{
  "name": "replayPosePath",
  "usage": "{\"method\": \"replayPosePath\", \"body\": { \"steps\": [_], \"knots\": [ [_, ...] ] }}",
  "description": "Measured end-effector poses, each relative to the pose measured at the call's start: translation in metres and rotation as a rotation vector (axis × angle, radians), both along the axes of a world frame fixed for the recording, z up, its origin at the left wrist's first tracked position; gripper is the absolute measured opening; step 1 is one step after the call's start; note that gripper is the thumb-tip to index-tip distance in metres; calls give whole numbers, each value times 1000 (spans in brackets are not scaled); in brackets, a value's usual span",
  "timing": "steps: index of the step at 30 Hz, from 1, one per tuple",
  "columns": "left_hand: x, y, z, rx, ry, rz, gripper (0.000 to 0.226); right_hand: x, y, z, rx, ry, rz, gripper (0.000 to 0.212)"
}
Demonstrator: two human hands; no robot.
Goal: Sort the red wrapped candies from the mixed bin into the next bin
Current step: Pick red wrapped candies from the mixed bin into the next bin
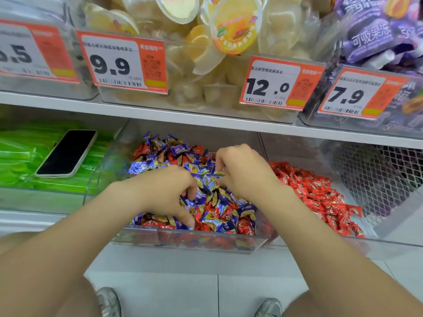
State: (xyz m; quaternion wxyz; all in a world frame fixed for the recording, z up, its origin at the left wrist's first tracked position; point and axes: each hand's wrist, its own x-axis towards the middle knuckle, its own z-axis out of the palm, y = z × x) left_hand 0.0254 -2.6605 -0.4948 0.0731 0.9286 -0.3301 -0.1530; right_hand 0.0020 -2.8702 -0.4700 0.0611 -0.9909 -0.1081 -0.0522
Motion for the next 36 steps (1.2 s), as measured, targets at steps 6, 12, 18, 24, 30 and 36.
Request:
{"method": "replayPosePath", "body": {
  "steps": [6, 12, 18, 24, 30, 36],
  "knots": [
    [5, 0, 3, 95, -182, -33, 34, -21, 0, 8, -140, 559, 121, 40],
    [1, -3, 1, -25, -228, -94, 39, -6, 3, -9, -153, 409, 139, 38],
    [-9, -18, -11, -72, 14, -187, 62, -10, -6, 1, 39, 93, 63, 27],
    [6, -20, -10, 184, -285, -201, 57, -42, -3, 5, -60, 260, -147, 17],
    [12, -3, -3, 164, -252, 28, 50, -43, 21, -3, 128, 273, -296, 30],
    [25, 8, 9, -61, -78, 326, 48, 18, 33, -18, 313, 295, -603, 58]
  ]
}}
